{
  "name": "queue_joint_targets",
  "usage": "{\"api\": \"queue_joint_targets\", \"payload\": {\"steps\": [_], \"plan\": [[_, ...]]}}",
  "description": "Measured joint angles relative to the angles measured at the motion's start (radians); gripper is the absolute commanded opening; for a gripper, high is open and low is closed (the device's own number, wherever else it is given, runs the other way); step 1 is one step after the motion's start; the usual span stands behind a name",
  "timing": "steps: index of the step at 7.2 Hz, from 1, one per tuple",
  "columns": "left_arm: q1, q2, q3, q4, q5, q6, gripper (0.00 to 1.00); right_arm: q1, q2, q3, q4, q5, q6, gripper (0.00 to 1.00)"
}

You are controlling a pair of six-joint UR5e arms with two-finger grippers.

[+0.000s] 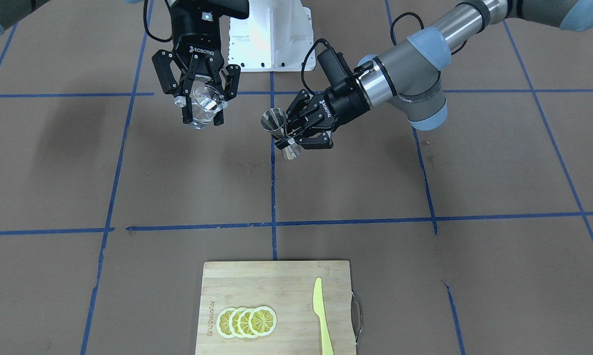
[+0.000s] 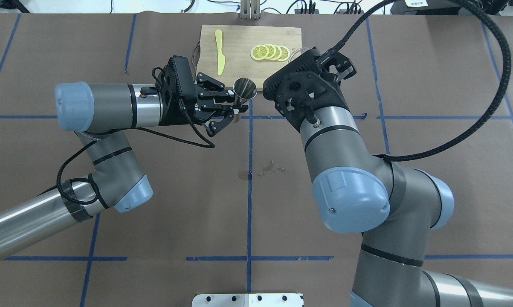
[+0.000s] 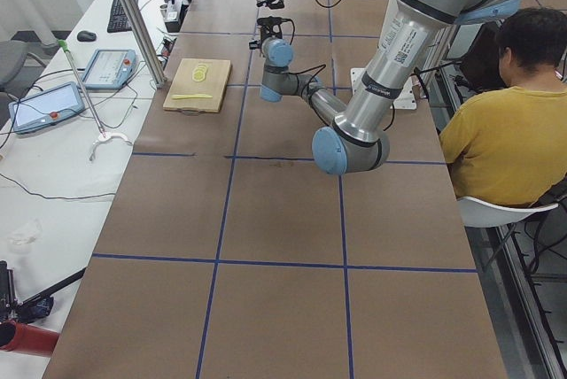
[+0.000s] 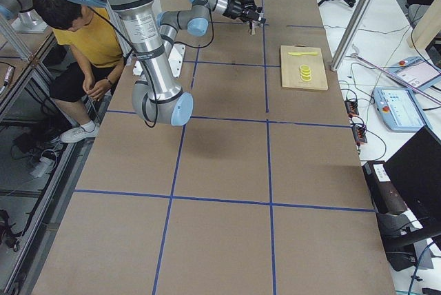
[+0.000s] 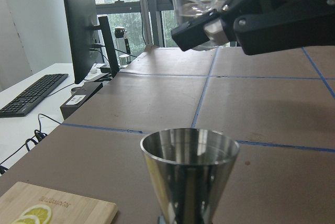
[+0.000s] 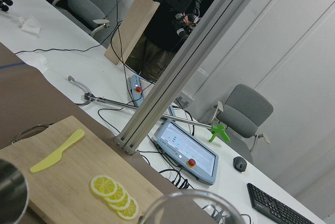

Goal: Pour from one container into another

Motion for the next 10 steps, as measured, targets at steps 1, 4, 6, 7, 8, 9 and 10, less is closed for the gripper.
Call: {"api": "queue_joint_targets", "payload": {"steps": [1,4,6,7,8,9,10], "plan": [[0.002,0.0,0.0,0.0,0.003,0.0,0.0,-0.005,0.019,-0.022,-0.007,-0.013,-0.018,0.0],[0.009,0.001,0.0,0.0,0.005,0.0,0.0,-0.03,0.047,-0.048,-0.01,-0.043,-0.102,0.0],[0.009,0.001,0.0,0.0,0.005,0.0,0.0,-0.038,0.054,-0.049,-0.01,-0.045,-0.174,0.0],[0.01,0.001,0.0,0.0,0.005,0.0,0.0,-0.04,0.057,-0.049,-0.009,-0.045,-0.207,0.0],[0.01,0.001,0.0,0.0,0.005,0.0,0.0,-0.04,0.058,-0.049,-0.009,-0.045,-0.233,0.0],[0.01,0.001,0.0,0.0,0.005,0.0,0.0,-0.041,0.059,-0.049,-0.009,-0.046,-0.247,0.0],[0.01,0.001,0.0,0.0,0.005,0.0,0.0,-0.042,0.062,-0.05,-0.009,-0.046,-0.259,0.0]]}}
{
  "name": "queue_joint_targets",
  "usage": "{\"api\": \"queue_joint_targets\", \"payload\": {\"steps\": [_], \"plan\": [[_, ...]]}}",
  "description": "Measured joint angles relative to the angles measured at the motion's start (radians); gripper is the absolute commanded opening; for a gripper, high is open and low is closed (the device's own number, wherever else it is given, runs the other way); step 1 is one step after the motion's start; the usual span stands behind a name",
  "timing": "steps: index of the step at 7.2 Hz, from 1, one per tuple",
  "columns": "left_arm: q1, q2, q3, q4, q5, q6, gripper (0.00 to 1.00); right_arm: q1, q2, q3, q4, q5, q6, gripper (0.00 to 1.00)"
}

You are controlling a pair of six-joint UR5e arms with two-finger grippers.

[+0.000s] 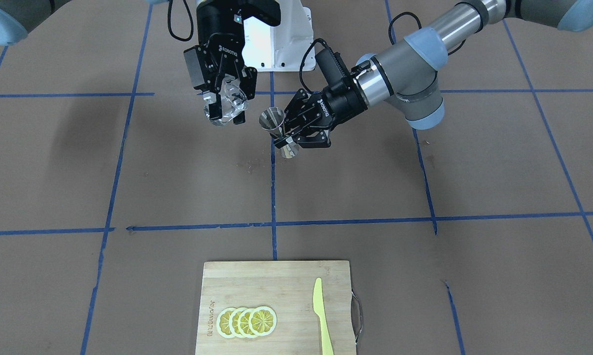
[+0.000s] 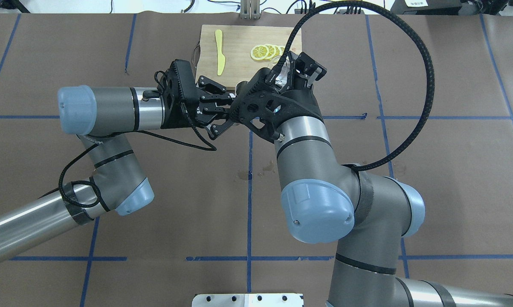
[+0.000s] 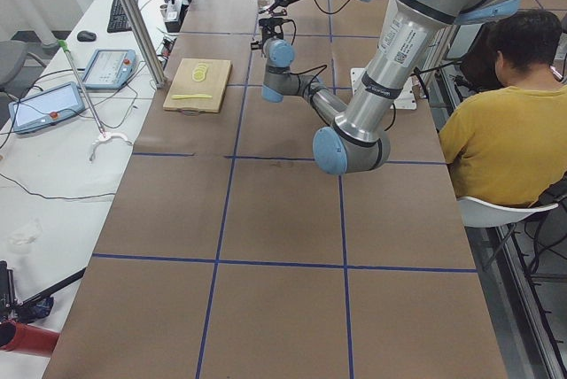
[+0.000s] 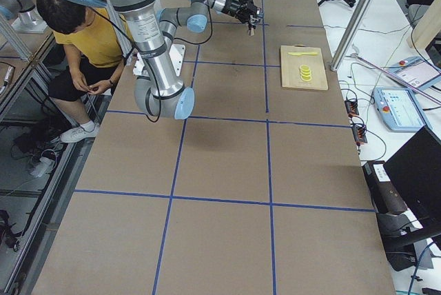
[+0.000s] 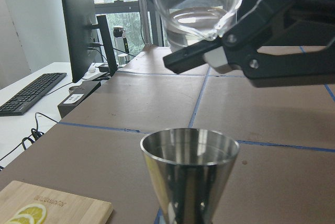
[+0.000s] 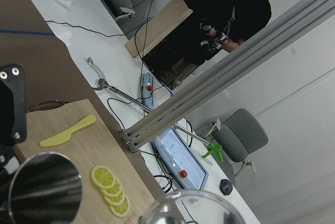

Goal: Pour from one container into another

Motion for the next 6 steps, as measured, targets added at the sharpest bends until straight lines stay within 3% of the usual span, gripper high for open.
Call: {"api": "queue_joint_targets", "payload": {"steps": [6], "plan": [[0.003,0.0,0.0,0.0,0.0,0.0,0.0,-0.013,0.055,-0.061,-0.005,-0.051,-0.022,0.0]]}}
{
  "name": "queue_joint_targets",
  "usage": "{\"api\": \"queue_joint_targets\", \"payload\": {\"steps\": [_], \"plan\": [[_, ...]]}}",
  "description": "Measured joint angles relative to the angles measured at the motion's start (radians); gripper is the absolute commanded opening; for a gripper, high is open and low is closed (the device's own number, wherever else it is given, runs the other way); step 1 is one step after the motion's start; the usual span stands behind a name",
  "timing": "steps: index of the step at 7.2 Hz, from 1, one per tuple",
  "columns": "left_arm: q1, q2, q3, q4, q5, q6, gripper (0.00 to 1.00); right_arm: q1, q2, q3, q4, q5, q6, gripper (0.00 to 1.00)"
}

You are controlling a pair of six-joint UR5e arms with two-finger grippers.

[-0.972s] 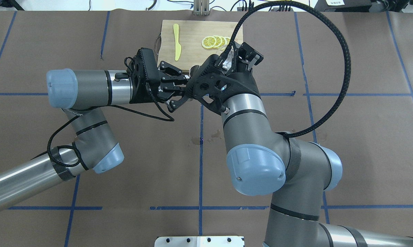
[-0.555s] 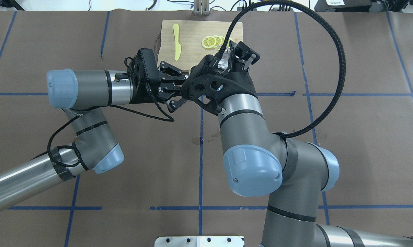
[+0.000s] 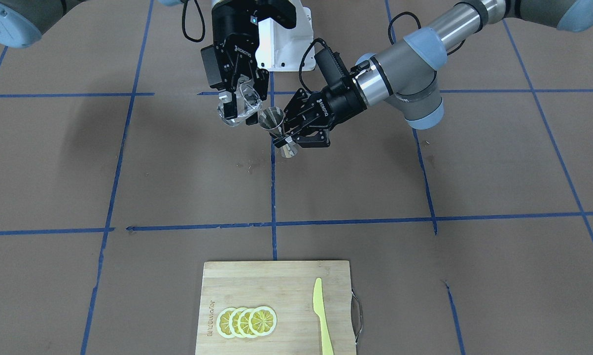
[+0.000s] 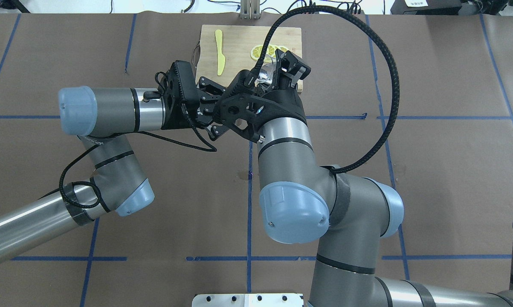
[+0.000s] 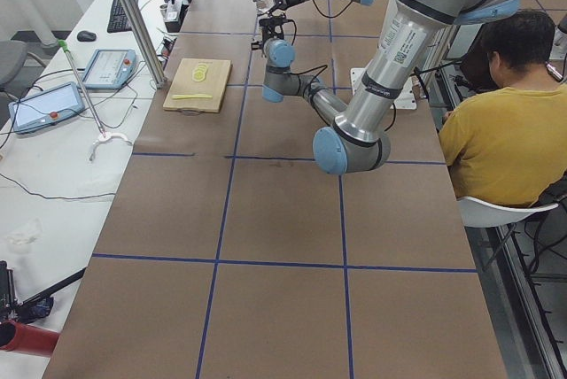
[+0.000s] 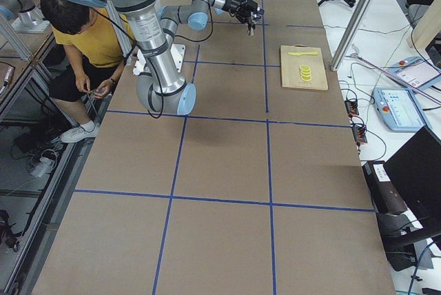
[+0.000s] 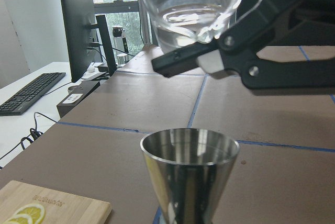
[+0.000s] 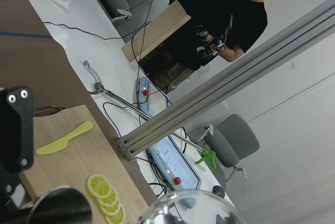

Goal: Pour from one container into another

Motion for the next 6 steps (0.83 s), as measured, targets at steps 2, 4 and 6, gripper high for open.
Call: {"api": "queue_joint_targets", "payload": {"steps": [2,4,6], "plan": [[0.0,0.0,0.0,0.0,0.0,0.0,0.0,0.0,0.006,-0.006,-0.025,-0.02,-0.02,0.0],[0.0,0.0,0.0,0.0,-0.001,0.0,0.0,-0.004,0.015,-0.008,-0.046,-0.048,-0.056,0.0],[0.0,0.0,0.0,0.0,0.0,0.0,0.0,-0.013,0.04,-0.008,-0.085,-0.068,-0.075,0.0]]}}
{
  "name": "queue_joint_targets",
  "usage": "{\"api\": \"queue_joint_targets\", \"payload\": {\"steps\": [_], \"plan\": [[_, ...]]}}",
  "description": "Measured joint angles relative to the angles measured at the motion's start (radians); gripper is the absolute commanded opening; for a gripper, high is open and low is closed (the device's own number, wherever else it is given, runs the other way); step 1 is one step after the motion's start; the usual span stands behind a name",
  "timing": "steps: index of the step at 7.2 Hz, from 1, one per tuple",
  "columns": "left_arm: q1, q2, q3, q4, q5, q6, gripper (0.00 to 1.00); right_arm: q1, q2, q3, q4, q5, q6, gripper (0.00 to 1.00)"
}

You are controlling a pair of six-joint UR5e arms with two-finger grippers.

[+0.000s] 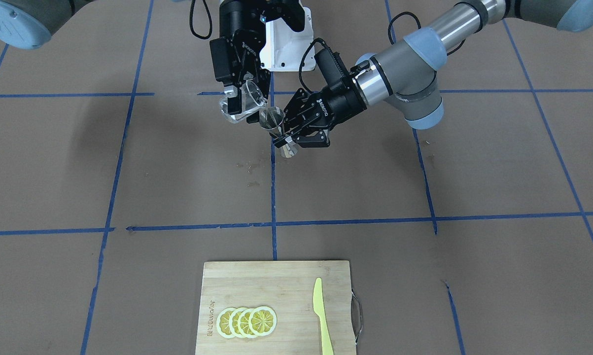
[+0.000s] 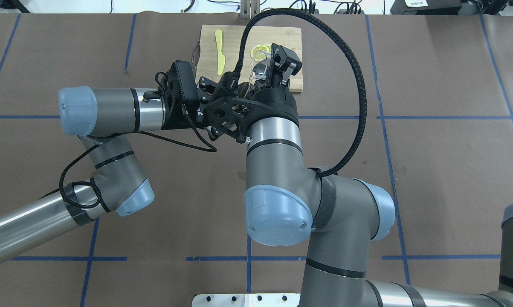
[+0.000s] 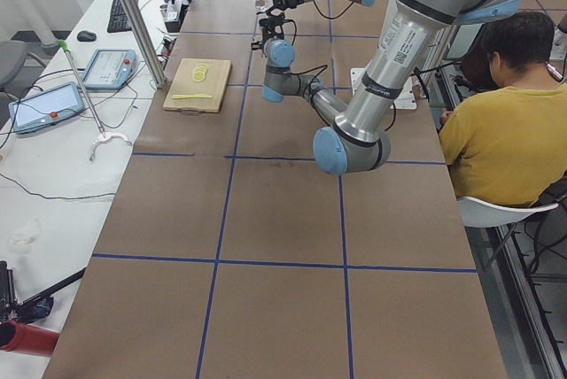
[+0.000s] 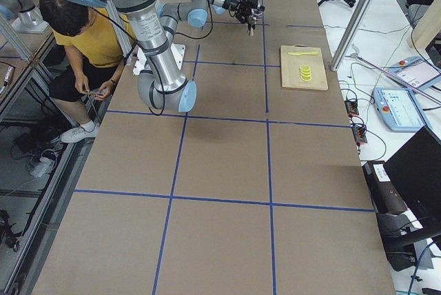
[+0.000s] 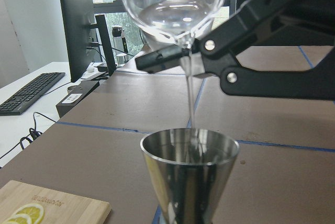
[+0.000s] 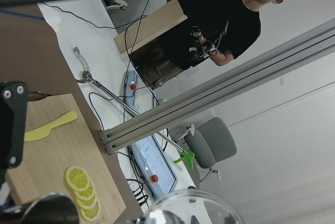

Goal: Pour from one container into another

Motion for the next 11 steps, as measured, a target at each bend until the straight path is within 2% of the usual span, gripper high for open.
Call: {"api": "queue_joint_targets", "payload": {"steps": [11], "plan": [[0.0,0.0,-0.002,0.0,0.0,0.0,0.0,-0.017,0.003,0.001,-0.014,-0.038,-0.037,0.0]]}}
